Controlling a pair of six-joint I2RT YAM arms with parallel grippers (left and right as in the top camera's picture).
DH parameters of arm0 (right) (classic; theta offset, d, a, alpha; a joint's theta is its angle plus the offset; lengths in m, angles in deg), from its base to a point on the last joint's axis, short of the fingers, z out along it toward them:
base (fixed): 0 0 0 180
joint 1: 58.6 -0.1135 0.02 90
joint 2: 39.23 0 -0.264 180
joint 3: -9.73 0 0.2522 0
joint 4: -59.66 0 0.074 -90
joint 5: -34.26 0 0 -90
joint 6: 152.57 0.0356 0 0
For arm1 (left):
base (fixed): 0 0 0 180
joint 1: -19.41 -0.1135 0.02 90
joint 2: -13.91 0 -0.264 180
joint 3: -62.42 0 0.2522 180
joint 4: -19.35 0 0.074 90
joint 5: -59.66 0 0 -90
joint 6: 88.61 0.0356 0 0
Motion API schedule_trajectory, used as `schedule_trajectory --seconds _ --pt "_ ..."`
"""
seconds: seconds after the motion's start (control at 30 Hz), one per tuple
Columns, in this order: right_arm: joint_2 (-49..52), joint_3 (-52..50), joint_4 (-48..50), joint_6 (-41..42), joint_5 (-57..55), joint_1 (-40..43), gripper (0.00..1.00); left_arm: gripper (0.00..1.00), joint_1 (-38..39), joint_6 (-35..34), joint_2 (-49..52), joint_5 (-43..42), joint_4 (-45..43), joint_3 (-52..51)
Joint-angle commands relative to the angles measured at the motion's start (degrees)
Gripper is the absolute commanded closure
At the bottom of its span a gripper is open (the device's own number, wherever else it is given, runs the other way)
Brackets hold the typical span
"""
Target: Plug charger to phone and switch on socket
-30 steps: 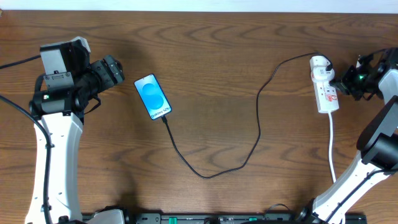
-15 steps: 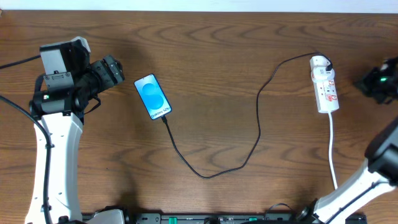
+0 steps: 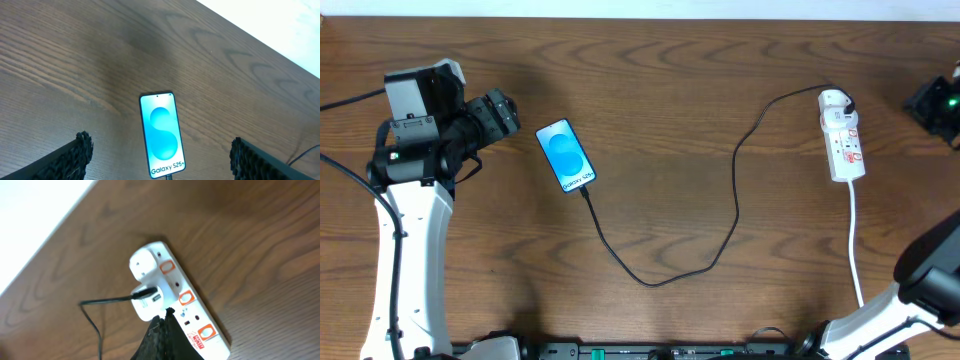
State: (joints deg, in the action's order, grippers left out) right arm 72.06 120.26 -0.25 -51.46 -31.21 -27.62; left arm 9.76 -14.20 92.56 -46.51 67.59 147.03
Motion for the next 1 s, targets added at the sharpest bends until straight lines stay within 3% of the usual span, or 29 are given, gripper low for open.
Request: schedule_trajectory --seconds 0.0,0.5,0.97 --pt "3.2 -0.6 -0.5 -2.4 -0.2 -1.3 0.99 0.11 -0.1 0.5 0.3 0.4 0.0 -0.1" --pt "14.2 -0.6 0.8 -8.7 0.0 -2.6 0.99 0.11 -0.1 0.5 0.3 0.4 0.0 -0.1" --pt "16.3 -0.7 3.1 -10.2 0.0 -3.8 0.99 0.11 -0.1 0.5 0.3 0.4 0.0 -0.1"
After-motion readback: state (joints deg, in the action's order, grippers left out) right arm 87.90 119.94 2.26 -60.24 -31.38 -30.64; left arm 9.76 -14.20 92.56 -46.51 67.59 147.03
